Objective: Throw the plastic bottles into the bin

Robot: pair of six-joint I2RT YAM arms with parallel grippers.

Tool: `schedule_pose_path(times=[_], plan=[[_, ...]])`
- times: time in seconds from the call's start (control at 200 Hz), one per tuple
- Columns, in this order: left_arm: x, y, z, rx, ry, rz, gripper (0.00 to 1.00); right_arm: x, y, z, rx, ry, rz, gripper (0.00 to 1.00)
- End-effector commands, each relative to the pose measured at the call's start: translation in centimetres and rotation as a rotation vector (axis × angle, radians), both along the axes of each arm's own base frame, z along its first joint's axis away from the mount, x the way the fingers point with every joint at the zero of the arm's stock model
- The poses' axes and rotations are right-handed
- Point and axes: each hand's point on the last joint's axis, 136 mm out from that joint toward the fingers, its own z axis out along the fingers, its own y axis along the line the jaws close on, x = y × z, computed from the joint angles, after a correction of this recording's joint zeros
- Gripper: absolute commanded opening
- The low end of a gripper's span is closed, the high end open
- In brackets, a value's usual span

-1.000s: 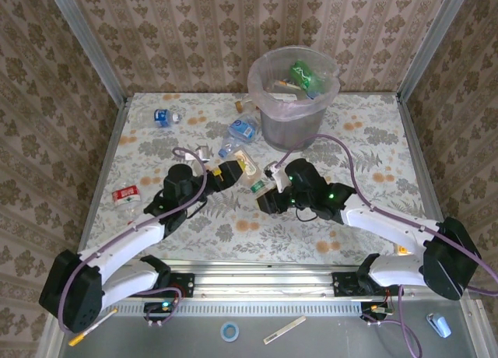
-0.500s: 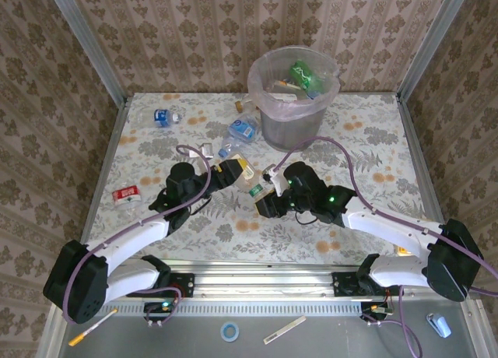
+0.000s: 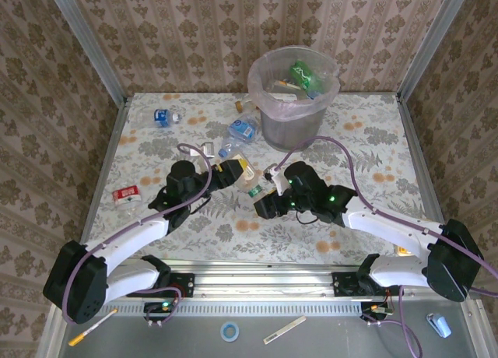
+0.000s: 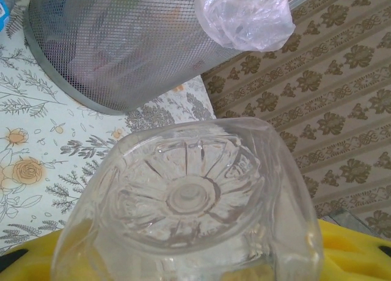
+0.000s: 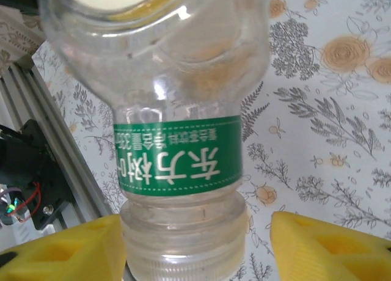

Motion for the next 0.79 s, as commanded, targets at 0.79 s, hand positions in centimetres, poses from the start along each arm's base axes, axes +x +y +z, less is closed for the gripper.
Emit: schedule_pose_path(times=[0.79], plan=[[-0.3, 3.6, 5.8, 0.237, -0.204, 0.052, 0.36, -1.9, -6.8, 2.3, -0.069, -0.092, -0.136, 1.0]])
